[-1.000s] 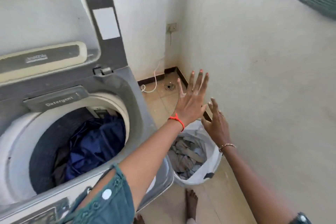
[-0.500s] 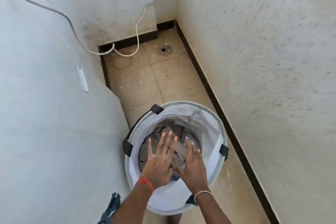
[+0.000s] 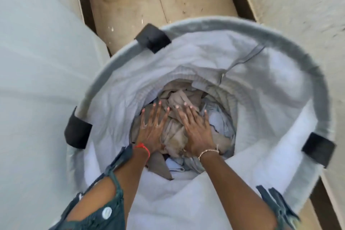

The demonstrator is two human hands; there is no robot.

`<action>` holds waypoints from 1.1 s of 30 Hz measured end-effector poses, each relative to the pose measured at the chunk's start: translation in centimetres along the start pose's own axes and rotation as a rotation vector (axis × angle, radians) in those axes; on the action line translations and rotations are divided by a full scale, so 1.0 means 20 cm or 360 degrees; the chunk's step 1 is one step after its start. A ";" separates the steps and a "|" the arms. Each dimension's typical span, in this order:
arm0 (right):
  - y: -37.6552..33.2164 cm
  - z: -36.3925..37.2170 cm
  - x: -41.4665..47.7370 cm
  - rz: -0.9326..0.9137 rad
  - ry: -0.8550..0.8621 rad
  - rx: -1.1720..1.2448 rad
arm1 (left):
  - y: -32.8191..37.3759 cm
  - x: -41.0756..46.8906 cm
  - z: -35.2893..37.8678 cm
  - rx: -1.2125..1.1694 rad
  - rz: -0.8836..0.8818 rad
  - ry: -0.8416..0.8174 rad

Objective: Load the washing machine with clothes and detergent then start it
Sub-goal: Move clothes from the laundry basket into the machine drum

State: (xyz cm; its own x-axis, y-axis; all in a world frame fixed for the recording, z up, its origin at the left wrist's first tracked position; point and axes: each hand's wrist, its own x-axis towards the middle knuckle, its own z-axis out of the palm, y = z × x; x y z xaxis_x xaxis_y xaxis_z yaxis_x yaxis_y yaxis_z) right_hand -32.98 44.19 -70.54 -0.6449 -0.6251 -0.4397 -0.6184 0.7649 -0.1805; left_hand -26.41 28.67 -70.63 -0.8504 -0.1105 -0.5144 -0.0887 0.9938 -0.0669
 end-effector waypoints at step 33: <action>-0.47 -1.64 -1.04 0.0188 0.0618 0.0166 | 0.17 -1.01 -1.56 -0.0372 -0.0209 0.0743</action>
State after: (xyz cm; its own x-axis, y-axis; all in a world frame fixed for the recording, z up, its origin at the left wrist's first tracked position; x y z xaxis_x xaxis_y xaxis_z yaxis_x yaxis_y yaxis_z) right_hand -28.55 44.91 -30.90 -0.8424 -0.5290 -0.1022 -0.4941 0.8341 -0.2454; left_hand -25.68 34.62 -33.76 -0.9598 -0.2701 -0.0761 -0.2776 0.9539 0.1145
